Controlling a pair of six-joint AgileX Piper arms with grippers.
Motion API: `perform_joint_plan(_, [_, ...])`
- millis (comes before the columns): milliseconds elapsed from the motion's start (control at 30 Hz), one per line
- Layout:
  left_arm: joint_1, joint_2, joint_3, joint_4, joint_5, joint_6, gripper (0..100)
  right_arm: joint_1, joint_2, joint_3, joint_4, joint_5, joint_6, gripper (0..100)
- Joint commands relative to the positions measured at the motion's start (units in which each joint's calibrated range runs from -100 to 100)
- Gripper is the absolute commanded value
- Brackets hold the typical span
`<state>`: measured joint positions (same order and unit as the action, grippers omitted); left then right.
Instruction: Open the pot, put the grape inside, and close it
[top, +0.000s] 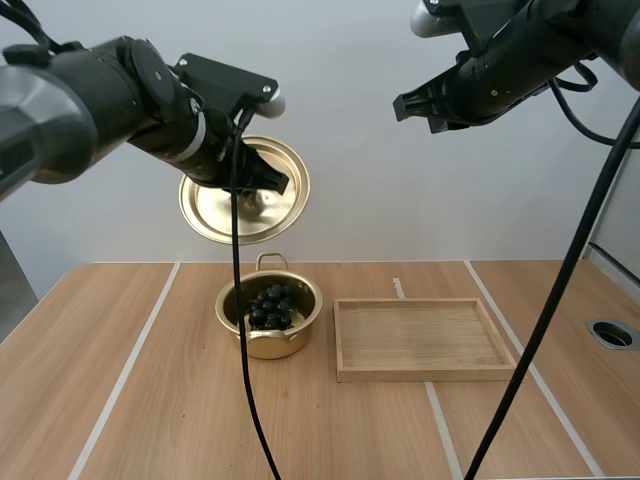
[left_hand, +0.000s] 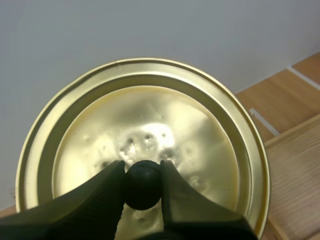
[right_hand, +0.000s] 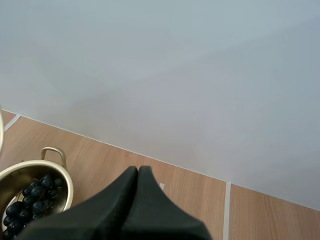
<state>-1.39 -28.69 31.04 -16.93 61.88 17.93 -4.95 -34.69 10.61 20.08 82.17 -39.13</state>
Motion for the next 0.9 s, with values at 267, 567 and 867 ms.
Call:
perform_joint_plan(267, [-0.02,12.64,1.69,-1.38,-3.24,1.68,0,-0.22,-5.40,5.58,0.71,0.68,0.77,0])
perform_joint_plan(567, [-0.02,19.85,2.78,-2.60,-2.63,1.91,0,-0.22,-5.55,9.74,3.47,-0.73,-0.32,0])
perform_joint_plan(867, [-0.02,22.96,3.11,-5.47,-2.23,3.11,0,-0.22,-5.55,9.74,3.58,-0.91,-0.32,0])
